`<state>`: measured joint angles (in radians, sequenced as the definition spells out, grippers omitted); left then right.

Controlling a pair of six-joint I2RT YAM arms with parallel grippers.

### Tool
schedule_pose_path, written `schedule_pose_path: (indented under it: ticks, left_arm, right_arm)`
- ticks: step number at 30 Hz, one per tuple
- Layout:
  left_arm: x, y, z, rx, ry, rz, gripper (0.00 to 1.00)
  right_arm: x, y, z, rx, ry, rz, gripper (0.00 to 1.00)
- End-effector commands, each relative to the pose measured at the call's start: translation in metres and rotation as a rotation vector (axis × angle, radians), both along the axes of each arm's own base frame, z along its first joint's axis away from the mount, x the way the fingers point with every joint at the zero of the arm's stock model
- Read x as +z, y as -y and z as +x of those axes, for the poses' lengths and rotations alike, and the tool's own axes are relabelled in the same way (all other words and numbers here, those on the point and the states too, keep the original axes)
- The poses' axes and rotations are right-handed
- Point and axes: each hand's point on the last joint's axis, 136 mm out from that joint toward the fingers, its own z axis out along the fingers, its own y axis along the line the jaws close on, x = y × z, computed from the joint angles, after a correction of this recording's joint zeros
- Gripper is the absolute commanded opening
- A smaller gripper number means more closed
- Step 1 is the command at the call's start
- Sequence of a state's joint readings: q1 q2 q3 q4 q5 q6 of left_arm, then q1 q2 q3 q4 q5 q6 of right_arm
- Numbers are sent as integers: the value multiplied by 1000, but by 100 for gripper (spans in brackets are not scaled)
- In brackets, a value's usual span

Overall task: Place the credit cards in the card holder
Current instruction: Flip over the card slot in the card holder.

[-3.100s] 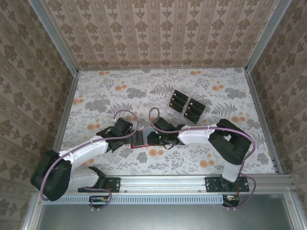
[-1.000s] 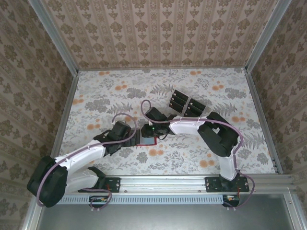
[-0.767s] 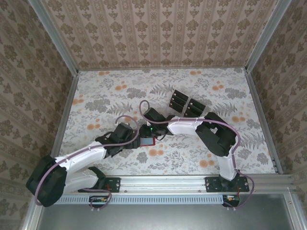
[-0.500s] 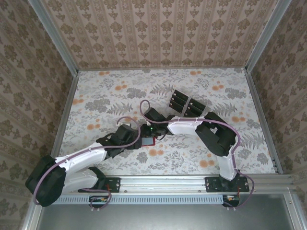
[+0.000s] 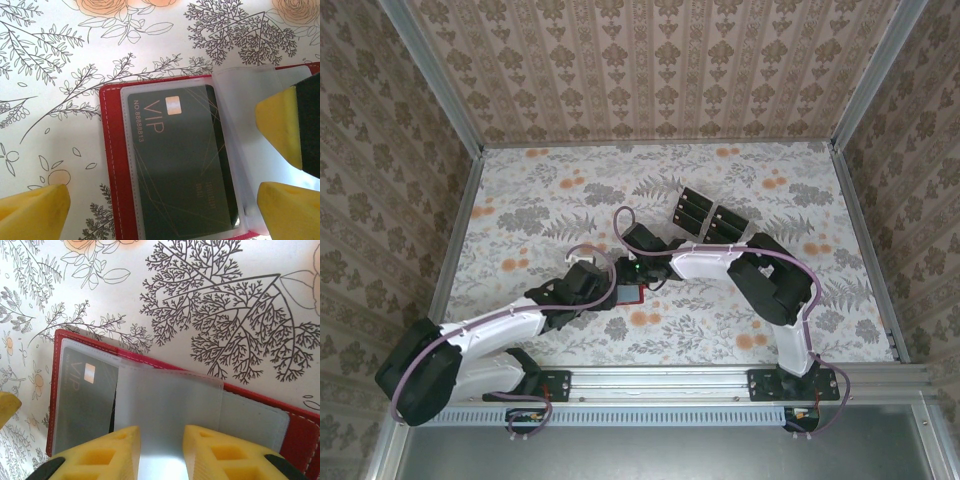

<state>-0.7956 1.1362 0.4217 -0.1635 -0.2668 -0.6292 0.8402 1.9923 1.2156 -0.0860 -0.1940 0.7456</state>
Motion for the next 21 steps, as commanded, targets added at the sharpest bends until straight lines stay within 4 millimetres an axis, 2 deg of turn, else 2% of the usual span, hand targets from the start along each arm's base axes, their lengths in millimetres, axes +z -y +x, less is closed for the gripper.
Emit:
schedule_pose_path:
  ticks: [1,7,10,21]
  left_arm:
    - [-2,6,-7,-19,3,-12,100]
    - [5,-14,-20,23,40,-42,100]
    - [9,-17,-22,18,55,-62,100]
    - [9,5,-18,-50,58,-116,100]
  right_arm:
    - [-11,-7,-11,3,-48,13,31]
    - [-11,-6,-12,2,-51,11,31]
    - [-12,-5,-11,-1,-52,10,31]
    - [-13,-5,-11,-5,-57,9,31]
